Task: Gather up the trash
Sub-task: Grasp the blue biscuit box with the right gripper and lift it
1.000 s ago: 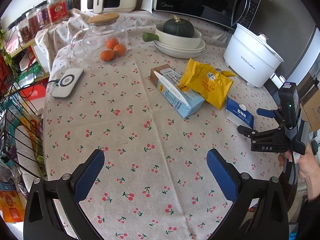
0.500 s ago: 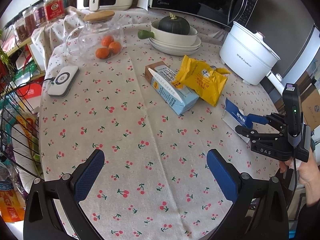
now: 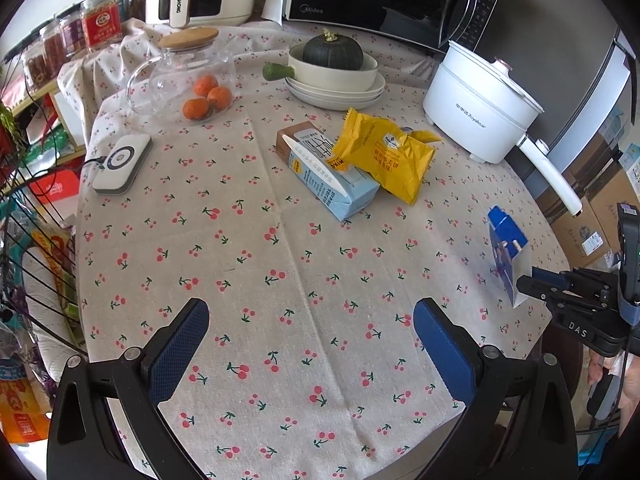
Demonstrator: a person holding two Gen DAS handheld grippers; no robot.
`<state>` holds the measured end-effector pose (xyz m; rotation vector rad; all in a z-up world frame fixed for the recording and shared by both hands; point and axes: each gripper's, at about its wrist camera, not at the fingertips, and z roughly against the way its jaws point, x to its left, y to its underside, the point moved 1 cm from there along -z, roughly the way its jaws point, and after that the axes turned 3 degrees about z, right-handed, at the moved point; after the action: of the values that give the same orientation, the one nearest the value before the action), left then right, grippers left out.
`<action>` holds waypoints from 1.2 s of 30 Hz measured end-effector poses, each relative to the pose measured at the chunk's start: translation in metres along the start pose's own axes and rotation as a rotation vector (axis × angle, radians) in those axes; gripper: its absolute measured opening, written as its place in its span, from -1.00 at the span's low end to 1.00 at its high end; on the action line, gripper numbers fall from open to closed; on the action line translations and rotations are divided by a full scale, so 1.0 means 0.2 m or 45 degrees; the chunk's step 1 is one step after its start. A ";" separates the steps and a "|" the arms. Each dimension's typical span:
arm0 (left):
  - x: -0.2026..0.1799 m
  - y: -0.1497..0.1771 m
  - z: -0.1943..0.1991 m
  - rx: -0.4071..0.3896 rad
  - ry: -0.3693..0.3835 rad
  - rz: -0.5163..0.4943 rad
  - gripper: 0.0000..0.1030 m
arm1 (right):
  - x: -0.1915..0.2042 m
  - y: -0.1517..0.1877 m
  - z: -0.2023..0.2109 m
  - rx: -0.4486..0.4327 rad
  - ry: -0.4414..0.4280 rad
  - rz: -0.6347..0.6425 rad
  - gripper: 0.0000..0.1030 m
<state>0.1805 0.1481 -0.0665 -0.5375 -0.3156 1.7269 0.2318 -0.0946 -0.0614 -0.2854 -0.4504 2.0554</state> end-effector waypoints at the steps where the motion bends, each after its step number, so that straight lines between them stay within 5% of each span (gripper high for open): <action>1: 0.00 0.00 0.00 0.000 0.002 -0.002 1.00 | -0.02 0.01 0.02 0.000 -0.028 -0.045 -0.65; 11: -0.03 0.02 -0.01 0.016 -0.005 -0.024 1.00 | -0.05 0.16 0.12 -0.097 -0.144 -0.173 -0.66; 12: -0.02 0.02 -0.02 0.020 -0.008 -0.021 1.00 | -0.05 0.16 0.11 -0.088 -0.145 -0.177 -0.51; 16: -0.02 0.01 -0.04 0.027 -0.017 -0.016 1.00 | -0.09 0.15 0.10 -0.091 -0.163 -0.287 0.83; 27: -0.02 0.01 -0.05 0.032 -0.015 -0.017 1.00 | 0.11 0.07 -0.07 -0.079 -0.096 -0.413 0.99; 36: 0.01 0.02 -0.05 0.035 -0.012 -0.023 1.00 | 0.18 0.02 -0.21 -0.049 0.176 -0.362 0.99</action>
<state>0.1818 0.1484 -0.0769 -0.5048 -0.3023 1.7142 0.2265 -0.0564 -0.1016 -0.3628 -0.4204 1.7399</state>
